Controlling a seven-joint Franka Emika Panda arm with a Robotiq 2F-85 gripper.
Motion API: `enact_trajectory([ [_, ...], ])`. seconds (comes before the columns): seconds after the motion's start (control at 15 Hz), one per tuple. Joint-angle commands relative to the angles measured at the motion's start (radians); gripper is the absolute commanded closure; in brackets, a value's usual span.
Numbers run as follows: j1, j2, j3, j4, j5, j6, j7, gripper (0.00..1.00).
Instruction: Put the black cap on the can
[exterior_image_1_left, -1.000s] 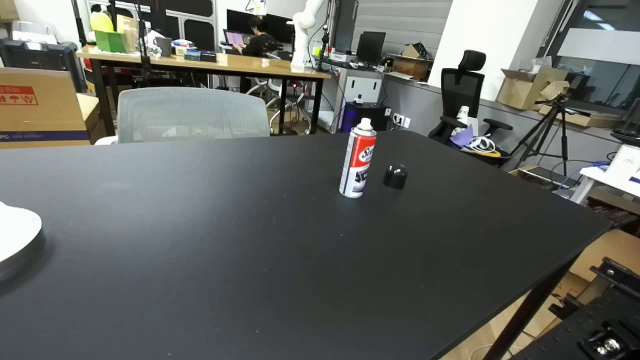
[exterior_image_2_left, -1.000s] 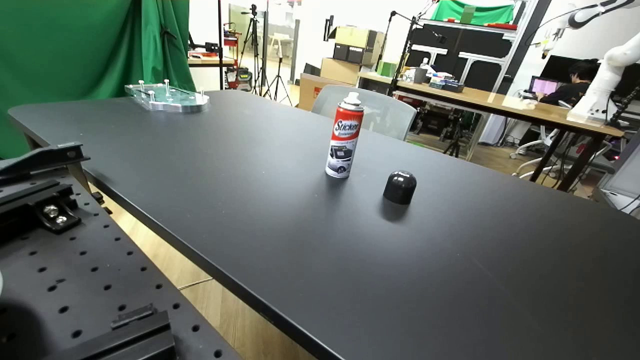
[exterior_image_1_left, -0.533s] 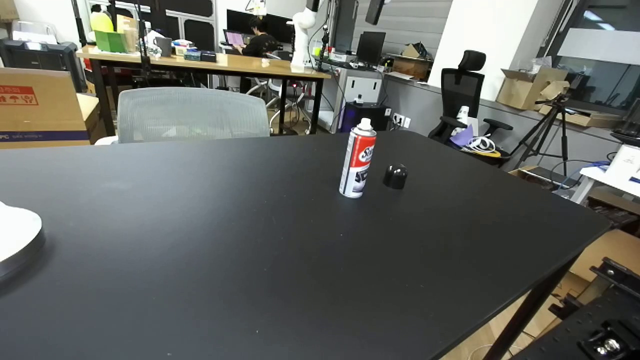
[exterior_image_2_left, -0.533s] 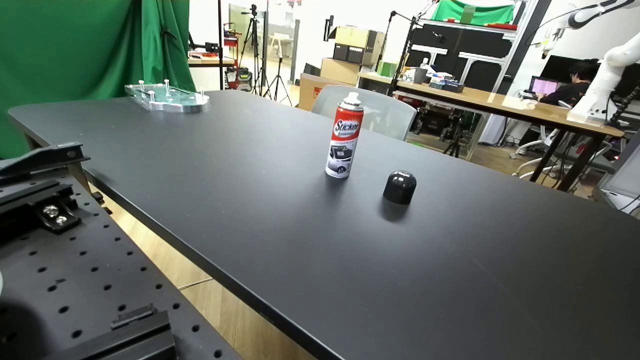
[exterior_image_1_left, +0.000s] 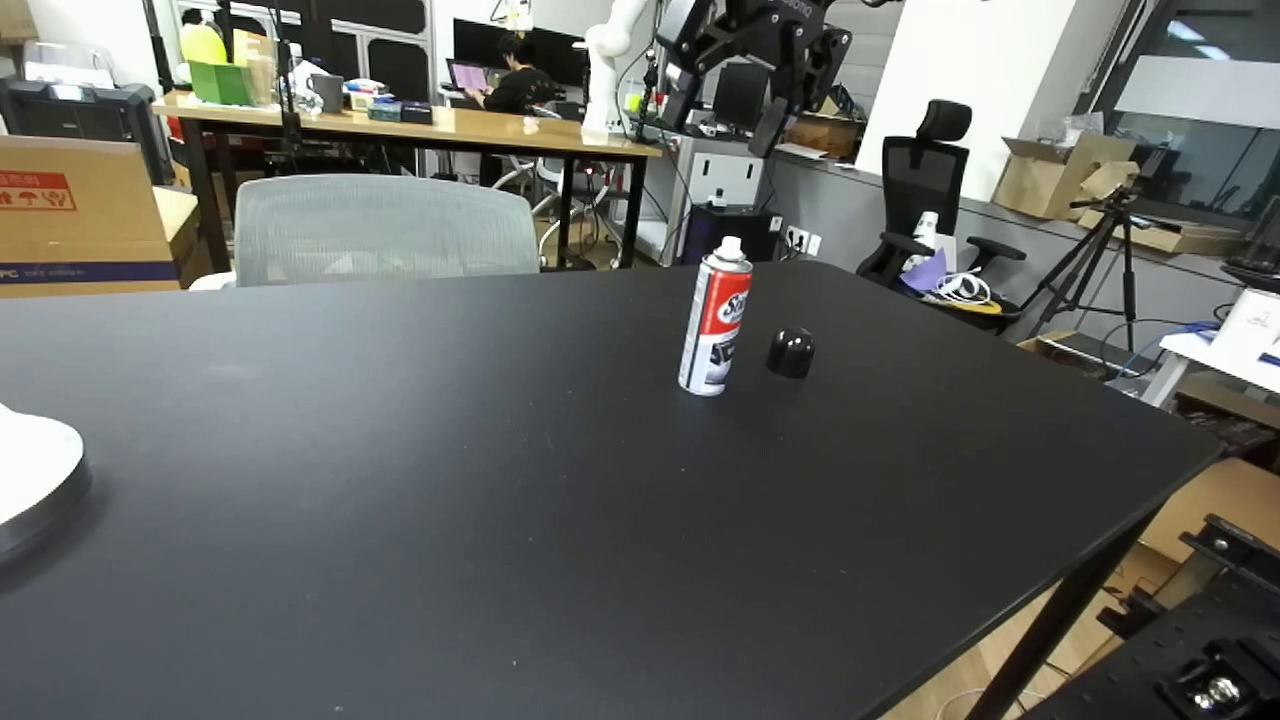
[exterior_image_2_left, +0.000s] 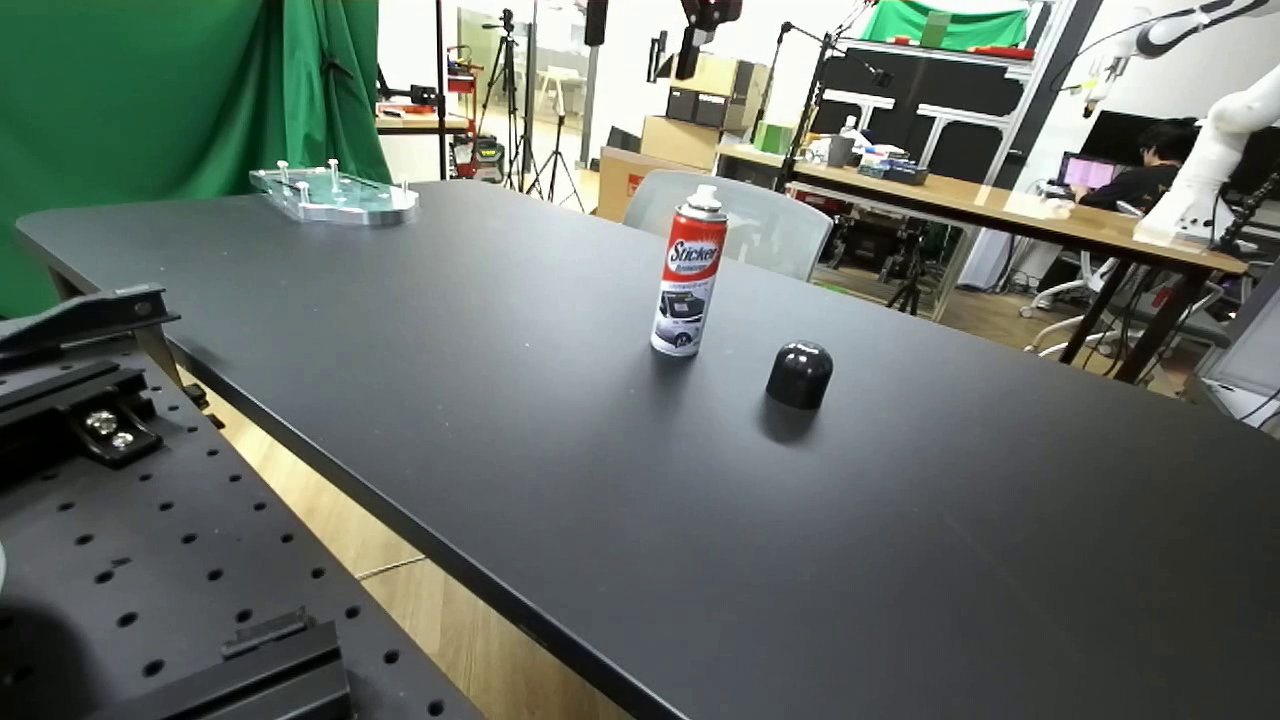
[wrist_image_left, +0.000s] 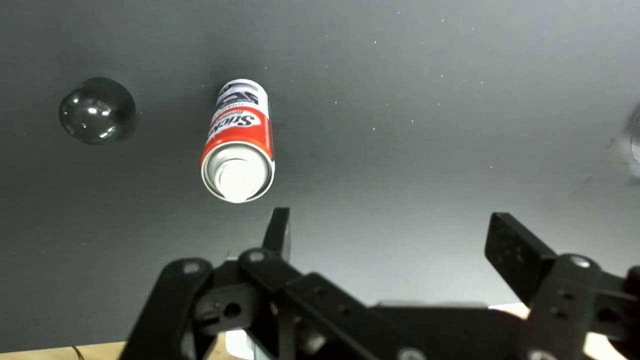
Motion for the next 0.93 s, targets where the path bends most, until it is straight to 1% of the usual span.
enact_trajectory([
  [0.0,0.003,-0.011,0.021,-0.001,-0.018,0.001,0.01,0.0],
  [0.13,-0.011,-0.011,0.035,-0.012,-0.068,0.016,0.047,0.0],
  [0.27,-0.039,-0.003,0.037,-0.022,-0.135,0.021,0.102,0.0],
  [0.47,-0.098,0.017,0.032,-0.032,-0.256,0.012,0.235,0.0],
  [0.6,-0.134,0.041,0.025,-0.031,-0.315,-0.004,0.305,0.0],
  [0.73,-0.16,0.08,0.009,-0.026,-0.331,-0.018,0.331,0.0],
  [0.87,-0.173,0.133,-0.014,-0.016,-0.293,-0.008,0.302,0.0],
])
